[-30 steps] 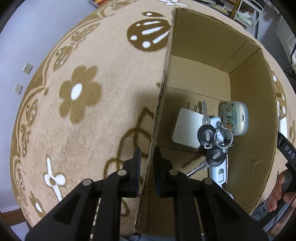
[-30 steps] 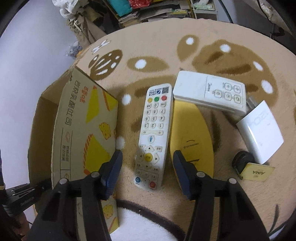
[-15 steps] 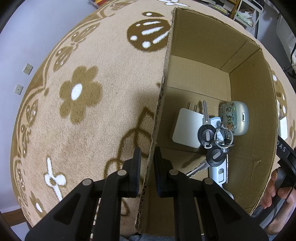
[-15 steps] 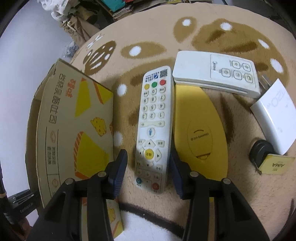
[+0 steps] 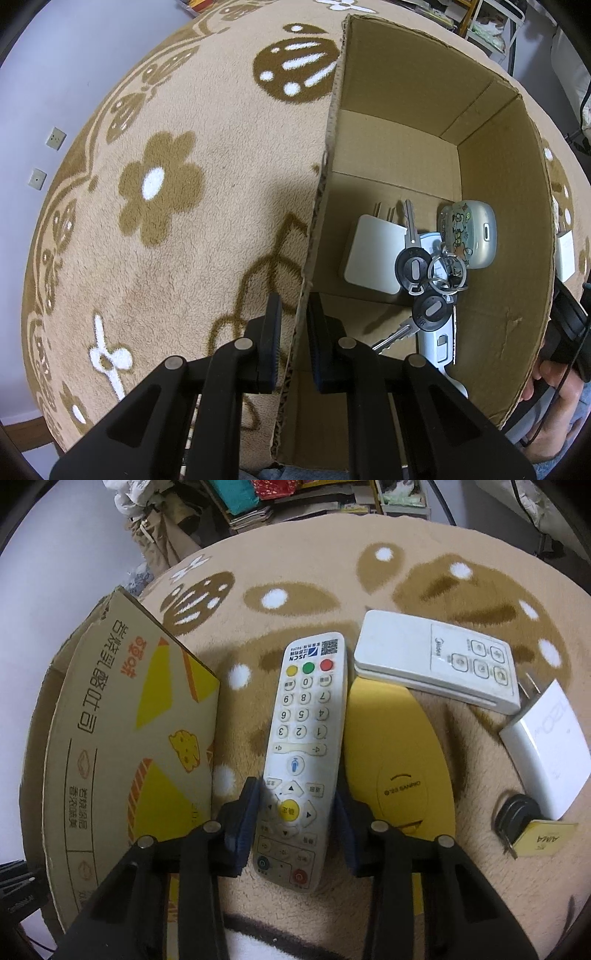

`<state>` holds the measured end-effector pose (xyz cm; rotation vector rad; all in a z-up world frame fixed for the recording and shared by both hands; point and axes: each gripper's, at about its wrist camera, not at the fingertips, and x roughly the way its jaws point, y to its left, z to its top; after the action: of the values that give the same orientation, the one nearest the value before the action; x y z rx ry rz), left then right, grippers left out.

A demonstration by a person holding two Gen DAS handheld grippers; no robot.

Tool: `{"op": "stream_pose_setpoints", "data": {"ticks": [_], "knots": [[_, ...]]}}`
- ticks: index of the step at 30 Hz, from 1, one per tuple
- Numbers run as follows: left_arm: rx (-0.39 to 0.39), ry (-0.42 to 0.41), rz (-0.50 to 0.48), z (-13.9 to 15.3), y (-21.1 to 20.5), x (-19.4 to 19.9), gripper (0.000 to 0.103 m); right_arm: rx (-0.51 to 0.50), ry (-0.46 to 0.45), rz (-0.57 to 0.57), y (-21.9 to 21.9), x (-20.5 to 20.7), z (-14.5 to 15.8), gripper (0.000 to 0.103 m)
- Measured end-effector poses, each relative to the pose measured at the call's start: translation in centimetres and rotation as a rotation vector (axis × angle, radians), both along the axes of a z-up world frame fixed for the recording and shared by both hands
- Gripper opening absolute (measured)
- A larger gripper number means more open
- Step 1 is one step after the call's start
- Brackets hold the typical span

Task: Organize rigid objects
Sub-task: 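Grasp the white TV remote across its body with the right tool, then carry the white remote into the box and release it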

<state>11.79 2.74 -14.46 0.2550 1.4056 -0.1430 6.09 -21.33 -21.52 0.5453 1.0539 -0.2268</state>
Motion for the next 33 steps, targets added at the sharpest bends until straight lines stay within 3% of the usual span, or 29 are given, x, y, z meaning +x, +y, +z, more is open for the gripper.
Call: {"op": "stream_pose_setpoints", "data": {"ticks": [9,10,11,23,33], "knots": [[0.001,0.0,-0.002,0.1,0.0,0.0,0.014,-0.034,-0.021,-0.01,0.0,-1.0,1.5,0.039],[0.001,0.0,-0.002,0.1,-0.1,0.0,0.014,-0.038,-0.027,-0.017,-0.1,-1.1,1.8,0.036],[0.002,-0.001,-0.003,0.1,-0.1,-0.1,0.014,-0.043,-0.032,-0.025,-0.4,-1.2,2.2,0.02],[-0.001,0.0,0.001,0.1,-0.2,0.0,0.014,-0.066,-0.123,-0.04,-1.2,-2.2,5.8,0.019],[-0.005,0.001,0.0,0.0,0.0,0.1,0.013,-0.095,-0.311,-0.026,0.4,-3.2,12.4,0.018]]}}
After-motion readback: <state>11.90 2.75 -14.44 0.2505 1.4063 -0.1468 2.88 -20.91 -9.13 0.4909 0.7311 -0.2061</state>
